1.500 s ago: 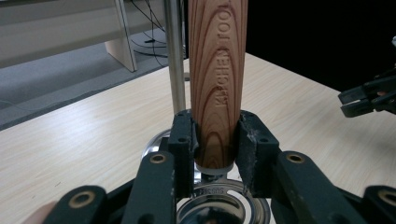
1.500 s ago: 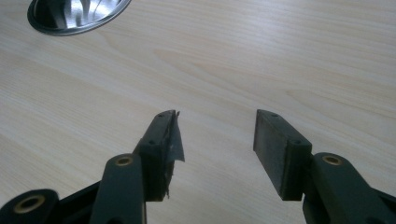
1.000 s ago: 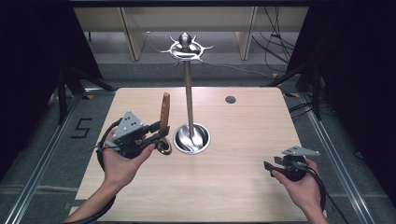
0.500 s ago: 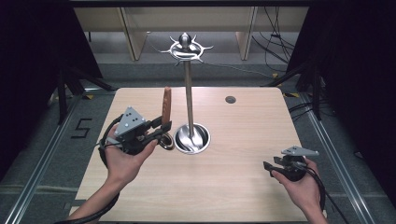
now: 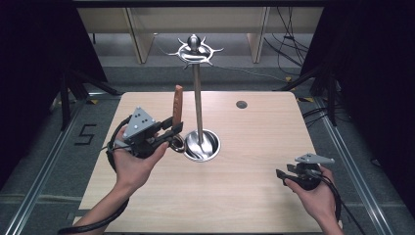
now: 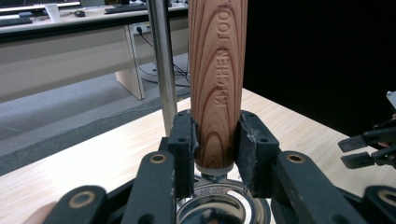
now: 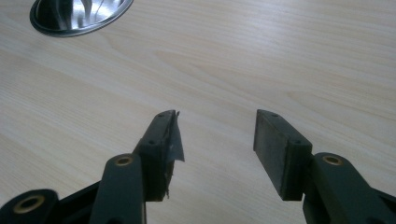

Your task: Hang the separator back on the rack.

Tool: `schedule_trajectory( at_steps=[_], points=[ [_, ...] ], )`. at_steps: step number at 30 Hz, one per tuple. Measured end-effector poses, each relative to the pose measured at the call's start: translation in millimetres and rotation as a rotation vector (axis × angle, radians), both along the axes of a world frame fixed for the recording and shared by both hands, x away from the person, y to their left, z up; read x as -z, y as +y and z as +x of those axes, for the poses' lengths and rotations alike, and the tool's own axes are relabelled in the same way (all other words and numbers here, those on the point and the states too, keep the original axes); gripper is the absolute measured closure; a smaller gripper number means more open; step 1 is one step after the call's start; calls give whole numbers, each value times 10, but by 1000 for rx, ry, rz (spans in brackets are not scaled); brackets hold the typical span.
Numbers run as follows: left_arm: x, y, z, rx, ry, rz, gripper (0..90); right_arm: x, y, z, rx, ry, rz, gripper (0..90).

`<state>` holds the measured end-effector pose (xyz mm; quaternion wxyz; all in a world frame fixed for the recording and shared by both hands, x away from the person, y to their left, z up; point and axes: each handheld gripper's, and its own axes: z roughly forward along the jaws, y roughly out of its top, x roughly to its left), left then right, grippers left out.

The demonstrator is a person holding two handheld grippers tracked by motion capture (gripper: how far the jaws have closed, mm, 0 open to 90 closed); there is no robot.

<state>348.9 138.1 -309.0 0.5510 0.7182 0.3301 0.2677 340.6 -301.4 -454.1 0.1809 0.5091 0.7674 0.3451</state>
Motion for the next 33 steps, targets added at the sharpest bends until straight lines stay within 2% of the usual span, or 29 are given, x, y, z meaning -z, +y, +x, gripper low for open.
schedule_trajectory(
  at_steps=[5,12,28,33],
  points=[
    [-18,-22,15,4,-1,-16,686,0,0,0,1,-1,0,500],
    [-34,-24,47,-16,-9,-24,686,-3,7,-5,4,7,-4,500],
    [-78,-77,131,-39,-12,-33,686,4,4,4,-9,4,-5,499],
    [-109,-77,160,-46,-17,-33,686,-1,5,-5,3,8,-1,499]
  ],
)
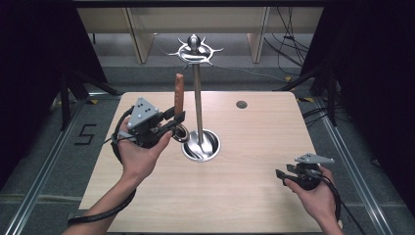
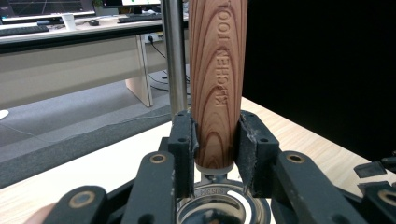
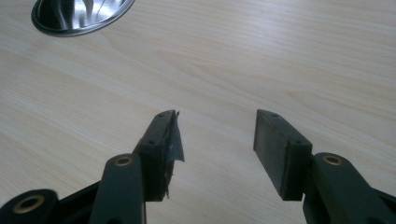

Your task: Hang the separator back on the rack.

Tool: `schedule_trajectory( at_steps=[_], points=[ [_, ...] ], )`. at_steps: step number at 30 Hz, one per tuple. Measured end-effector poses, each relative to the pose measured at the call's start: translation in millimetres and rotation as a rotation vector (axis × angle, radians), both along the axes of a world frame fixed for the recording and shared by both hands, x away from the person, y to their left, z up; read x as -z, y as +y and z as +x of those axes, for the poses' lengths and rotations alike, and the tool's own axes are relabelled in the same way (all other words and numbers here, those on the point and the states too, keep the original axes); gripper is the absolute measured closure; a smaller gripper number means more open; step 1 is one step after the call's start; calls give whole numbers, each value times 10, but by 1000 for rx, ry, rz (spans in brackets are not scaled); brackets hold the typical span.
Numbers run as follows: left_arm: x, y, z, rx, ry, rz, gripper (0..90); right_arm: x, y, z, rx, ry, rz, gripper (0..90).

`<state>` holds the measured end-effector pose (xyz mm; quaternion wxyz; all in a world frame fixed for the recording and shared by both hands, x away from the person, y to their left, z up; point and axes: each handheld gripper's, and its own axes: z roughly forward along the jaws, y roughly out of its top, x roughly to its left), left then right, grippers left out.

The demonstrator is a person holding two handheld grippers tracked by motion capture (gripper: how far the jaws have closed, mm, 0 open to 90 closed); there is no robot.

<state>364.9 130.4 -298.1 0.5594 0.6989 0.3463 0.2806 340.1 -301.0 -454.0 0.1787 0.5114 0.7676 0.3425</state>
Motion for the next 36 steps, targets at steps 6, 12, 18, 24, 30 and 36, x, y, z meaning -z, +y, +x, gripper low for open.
schedule_trajectory(
  at_steps=[6,12,18,24,30,36],
  points=[
    [-43,-21,19,-12,-15,-2,686,1,-2,5,-4,-2,-2,499],
    [-48,-58,47,-27,-21,-4,686,4,-9,11,-6,-9,2,499],
    [-26,-90,60,-42,-23,-7,686,2,-1,9,-2,-1,4,499],
    [-50,-122,64,-49,-31,-7,686,-1,0,3,6,5,6,498],
    [-71,-151,66,-69,-36,-11,686,1,-2,6,-2,-2,3,498],
    [-87,-160,80,-83,-39,-7,686,6,-1,10,-5,3,7,498]
  ],
)
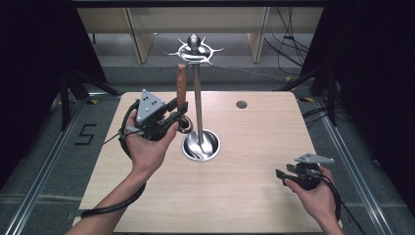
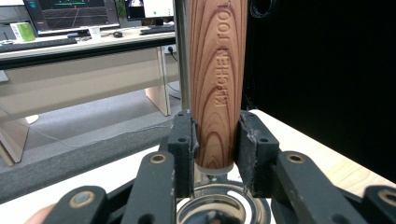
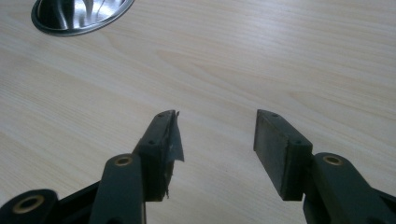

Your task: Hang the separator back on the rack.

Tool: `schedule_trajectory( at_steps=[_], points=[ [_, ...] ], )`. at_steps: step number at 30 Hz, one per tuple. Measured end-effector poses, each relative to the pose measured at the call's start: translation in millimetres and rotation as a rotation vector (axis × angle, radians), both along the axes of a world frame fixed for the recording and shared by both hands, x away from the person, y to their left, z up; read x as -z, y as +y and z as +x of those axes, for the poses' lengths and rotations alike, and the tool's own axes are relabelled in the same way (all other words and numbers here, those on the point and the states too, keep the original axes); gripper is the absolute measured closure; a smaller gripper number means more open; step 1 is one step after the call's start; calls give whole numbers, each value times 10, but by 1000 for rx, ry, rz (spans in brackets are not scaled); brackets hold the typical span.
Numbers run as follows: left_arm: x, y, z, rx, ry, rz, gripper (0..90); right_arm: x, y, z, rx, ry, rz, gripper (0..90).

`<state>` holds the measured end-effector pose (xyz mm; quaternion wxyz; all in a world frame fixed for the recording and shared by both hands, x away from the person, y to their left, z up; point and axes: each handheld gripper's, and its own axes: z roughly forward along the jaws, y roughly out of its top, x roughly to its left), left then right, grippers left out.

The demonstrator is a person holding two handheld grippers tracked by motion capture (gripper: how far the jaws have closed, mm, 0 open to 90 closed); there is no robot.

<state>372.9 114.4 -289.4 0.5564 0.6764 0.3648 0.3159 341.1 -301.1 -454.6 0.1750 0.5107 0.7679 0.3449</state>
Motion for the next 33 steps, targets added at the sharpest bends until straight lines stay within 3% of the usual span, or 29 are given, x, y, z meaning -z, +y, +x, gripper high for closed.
schedule_trajectory(
  at_steps=[9,11,18,33],
  points=[
    [-25,-42,15,-27,-11,15,686,14,-15,11,-23,-18,-19,498],
    [-27,-56,7,-49,4,11,685,1,0,-1,-6,3,-1,497],
    [-24,-67,48,-47,-10,20,686,0,-1,-1,-8,3,0,497],
    [-12,-100,103,-76,7,20,685,1,-3,2,-13,-3,-2,497]
  ],
)
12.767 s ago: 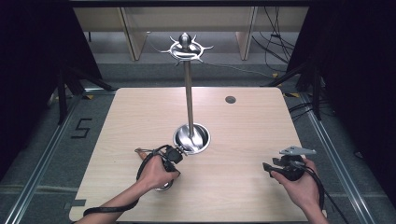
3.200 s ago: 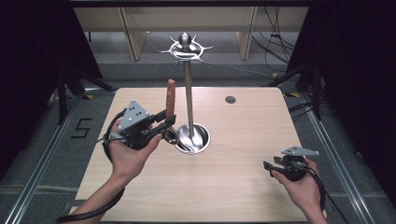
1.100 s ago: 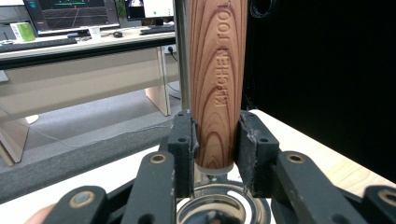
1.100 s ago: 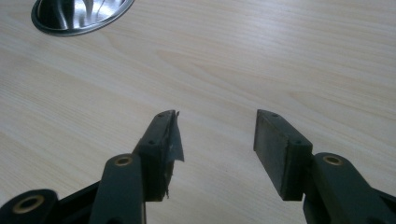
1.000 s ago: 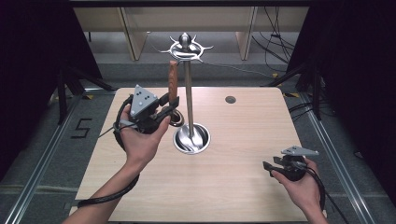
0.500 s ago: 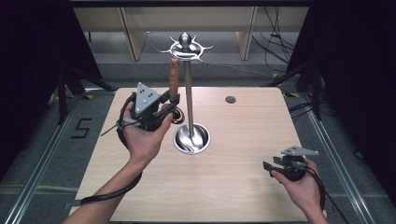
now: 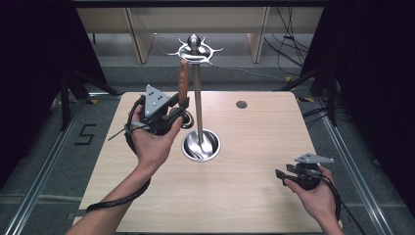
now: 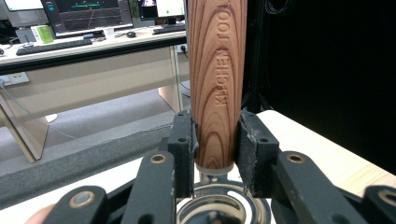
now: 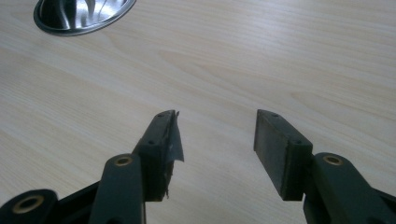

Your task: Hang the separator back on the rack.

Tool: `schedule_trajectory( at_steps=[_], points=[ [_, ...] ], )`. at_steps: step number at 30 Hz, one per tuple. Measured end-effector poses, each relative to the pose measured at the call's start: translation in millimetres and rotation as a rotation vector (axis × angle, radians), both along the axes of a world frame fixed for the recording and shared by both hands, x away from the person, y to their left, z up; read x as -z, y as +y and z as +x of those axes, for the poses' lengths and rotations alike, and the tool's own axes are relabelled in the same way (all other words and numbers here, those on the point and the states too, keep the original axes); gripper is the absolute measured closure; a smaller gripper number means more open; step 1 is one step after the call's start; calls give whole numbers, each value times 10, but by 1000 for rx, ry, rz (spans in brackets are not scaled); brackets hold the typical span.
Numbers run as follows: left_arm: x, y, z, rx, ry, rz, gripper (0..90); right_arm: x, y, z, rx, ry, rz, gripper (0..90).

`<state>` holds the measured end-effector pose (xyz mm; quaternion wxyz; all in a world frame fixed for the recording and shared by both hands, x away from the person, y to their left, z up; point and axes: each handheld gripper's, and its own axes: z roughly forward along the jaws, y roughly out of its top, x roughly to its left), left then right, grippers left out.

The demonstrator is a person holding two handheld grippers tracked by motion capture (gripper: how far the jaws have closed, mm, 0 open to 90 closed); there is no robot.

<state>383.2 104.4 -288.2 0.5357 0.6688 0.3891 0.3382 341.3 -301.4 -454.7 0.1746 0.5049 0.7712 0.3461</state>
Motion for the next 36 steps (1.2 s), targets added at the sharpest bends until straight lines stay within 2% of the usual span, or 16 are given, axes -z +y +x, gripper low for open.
schedule_trajectory(
  at_steps=[24,36],
  points=[
    [6,-86,77,-20,-11,23,685,-1,-2,-1,0,0,0,497],
    [82,-111,126,-35,-9,42,681,-1,0,-1,-2,0,0,497]
  ],
)
